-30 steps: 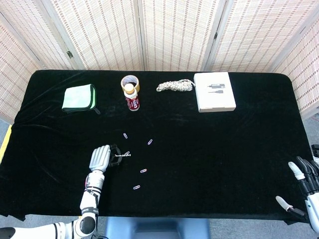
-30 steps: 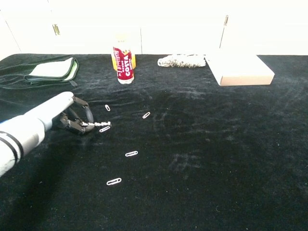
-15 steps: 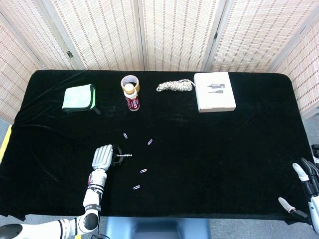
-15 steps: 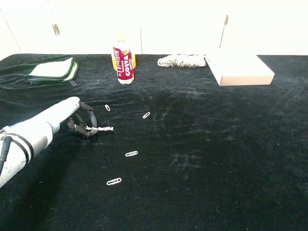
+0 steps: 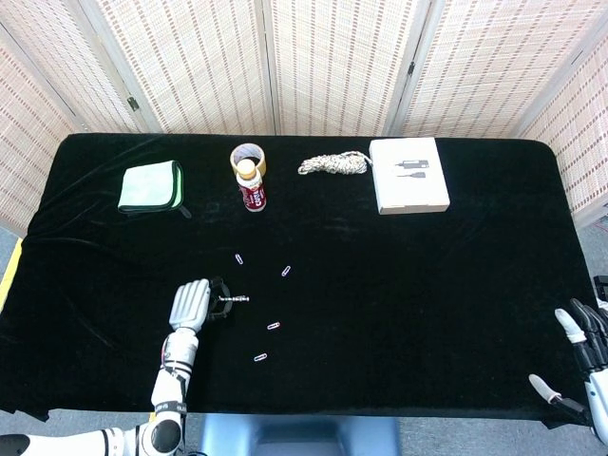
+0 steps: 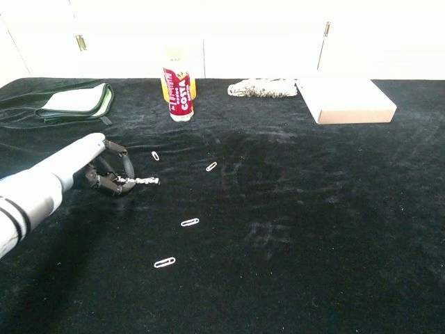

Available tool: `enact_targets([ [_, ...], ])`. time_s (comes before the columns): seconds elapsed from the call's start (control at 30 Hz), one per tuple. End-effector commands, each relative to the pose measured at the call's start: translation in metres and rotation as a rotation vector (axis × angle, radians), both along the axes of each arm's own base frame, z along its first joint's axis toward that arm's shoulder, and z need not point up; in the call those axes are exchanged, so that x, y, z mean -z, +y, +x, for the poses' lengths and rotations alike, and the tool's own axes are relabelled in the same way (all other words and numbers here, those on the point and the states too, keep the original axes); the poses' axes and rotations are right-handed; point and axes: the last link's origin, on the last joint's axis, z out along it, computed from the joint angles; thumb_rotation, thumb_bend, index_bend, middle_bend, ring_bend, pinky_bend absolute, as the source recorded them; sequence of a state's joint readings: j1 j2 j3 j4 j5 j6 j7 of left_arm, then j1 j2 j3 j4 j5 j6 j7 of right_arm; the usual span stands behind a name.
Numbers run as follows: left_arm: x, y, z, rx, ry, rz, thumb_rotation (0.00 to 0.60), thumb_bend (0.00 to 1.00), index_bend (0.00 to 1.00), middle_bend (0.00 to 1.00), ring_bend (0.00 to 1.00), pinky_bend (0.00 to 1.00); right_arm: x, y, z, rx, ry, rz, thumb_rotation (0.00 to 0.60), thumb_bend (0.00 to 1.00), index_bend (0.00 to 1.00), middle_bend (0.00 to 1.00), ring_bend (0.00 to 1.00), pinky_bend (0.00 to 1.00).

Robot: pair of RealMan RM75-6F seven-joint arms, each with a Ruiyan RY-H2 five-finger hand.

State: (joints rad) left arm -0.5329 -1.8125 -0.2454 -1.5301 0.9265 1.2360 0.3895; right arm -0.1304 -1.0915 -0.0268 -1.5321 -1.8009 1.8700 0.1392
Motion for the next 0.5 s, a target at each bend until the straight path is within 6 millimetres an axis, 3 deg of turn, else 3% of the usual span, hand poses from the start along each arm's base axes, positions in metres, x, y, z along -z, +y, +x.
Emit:
enact_targets([
  [0.03,0.003,-0.015,0.002,0.005,0.003,-0.01,0.6,0.67,0.85,1.0,1.0,1.0,-0.002,0.004,0.0,-0.013,-0.014,-0.009,0.6,0.01,0.0,0.0,0.0,0.0],
  [0.23,0.019,-0.028,0.01,-0.02,-0.041,-0.048,0.6,0.69,0.85,1.0,1.0,1.0,-0.009,0.013,-0.002,-0.037,-0.027,-0.008,0.6,0.01,0.0,0.0,0.0,0.0],
  [0.5,0.034,-0.033,0.017,0.004,-0.023,-0.069,0.6,0.69,0.85,1.0,1.0,1.0,-0.02,0.046,0.0,-0.167,-0.074,0.028,0.6,0.01,0.0,0.0,0.0,0.0],
])
